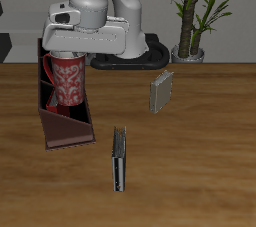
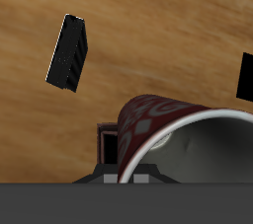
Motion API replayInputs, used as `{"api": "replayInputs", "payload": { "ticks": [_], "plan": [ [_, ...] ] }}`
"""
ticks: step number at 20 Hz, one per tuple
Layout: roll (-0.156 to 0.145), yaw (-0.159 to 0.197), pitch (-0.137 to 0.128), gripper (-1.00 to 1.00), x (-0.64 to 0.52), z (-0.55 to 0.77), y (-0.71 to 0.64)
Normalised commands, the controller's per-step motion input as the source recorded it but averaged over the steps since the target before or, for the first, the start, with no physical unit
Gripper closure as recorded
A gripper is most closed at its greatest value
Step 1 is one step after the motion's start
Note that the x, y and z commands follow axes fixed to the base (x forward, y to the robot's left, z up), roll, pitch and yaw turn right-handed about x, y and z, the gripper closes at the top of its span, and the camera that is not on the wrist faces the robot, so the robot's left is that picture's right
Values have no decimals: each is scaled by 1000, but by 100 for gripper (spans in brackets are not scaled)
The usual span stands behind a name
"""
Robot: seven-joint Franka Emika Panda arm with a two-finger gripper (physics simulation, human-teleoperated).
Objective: Place the red book into the right desk caddy's left compartment and place the red mug into the right desk caddy's right compartment
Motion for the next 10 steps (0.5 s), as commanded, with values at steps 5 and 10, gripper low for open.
{"api": "replayInputs", "payload": {
  "ticks": [5, 10],
  "plan": [
    [1, -48, -1, 100, -370, 92, -12],
    [-7, -44, -42, 100, -388, 65, -4]
  ]
}}
